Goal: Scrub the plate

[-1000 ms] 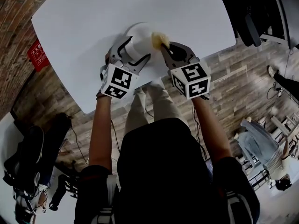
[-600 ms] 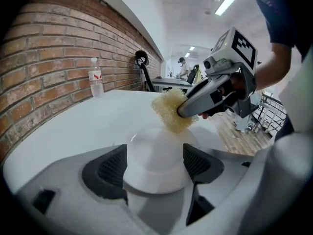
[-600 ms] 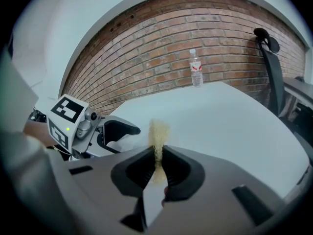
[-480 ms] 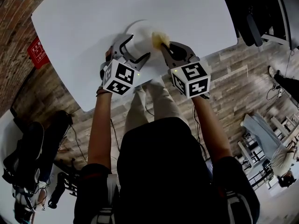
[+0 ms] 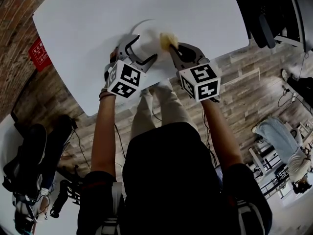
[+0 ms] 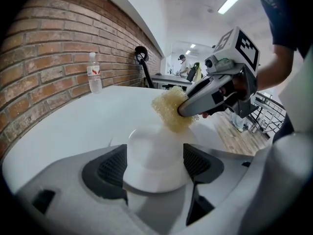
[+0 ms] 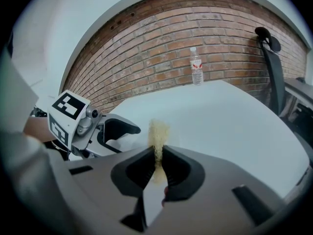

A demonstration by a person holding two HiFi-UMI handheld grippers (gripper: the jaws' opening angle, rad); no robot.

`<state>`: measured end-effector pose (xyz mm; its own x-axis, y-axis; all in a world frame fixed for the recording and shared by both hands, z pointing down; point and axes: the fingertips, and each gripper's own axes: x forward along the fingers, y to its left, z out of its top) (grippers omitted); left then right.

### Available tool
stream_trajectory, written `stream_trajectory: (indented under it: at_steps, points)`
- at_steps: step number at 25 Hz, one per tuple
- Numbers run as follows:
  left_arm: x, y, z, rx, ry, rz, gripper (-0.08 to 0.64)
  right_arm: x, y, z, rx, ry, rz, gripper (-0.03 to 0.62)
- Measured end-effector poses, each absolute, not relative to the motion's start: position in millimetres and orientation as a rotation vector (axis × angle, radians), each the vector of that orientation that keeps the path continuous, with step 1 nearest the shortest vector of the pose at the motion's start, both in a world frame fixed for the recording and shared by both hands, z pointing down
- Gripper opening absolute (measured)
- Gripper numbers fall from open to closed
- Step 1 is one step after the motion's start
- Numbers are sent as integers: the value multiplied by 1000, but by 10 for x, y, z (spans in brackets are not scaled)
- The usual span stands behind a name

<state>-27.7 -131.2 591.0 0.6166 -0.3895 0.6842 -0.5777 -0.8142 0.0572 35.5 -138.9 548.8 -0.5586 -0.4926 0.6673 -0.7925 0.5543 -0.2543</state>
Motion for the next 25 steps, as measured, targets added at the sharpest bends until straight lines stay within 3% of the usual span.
stream_trajectory:
  at_steps: [25]
  points:
    - [-228, -1298, 5891, 2595, -777, 982, 344, -115, -1825, 5494, 770, -2241, 686, 38]
